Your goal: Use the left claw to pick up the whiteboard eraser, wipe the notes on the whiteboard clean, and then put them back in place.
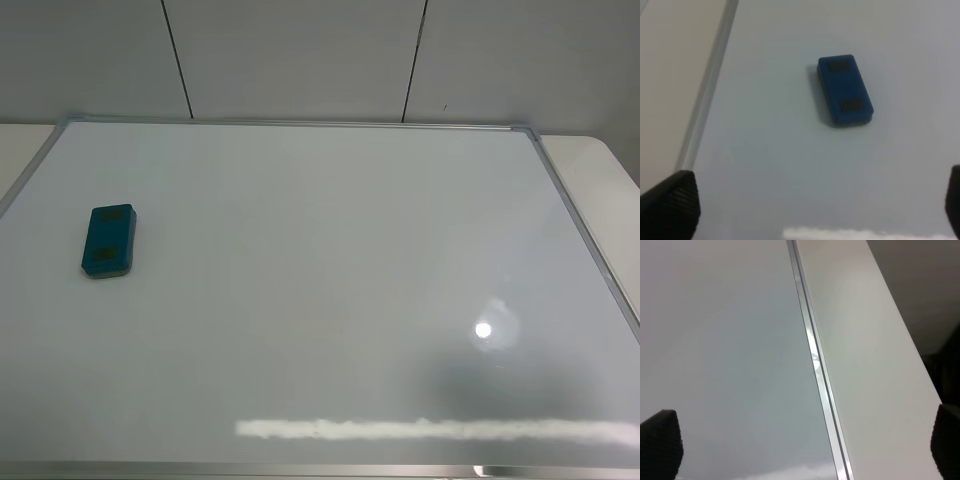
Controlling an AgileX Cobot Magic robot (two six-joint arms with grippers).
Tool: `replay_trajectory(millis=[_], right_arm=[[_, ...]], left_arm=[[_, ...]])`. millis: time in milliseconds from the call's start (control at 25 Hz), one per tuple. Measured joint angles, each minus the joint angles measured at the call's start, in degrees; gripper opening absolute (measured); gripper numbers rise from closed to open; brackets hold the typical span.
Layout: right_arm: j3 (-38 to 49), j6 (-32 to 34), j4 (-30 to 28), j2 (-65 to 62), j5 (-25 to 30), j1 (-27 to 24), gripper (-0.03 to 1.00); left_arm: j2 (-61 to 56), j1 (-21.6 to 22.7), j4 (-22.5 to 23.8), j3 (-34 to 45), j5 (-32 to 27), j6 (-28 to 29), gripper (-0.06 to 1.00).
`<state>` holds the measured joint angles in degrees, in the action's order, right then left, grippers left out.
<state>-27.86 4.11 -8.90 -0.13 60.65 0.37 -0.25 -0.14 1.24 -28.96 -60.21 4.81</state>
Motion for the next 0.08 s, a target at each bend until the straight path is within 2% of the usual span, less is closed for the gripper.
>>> replay_trajectory(millis=[80], right_arm=[[0.0, 0.0, 0.0, 0.0, 0.0, 0.0, 0.99]], left_arm=[[0.0, 0.0, 0.0, 0.0, 0.0, 0.0, 0.99]])
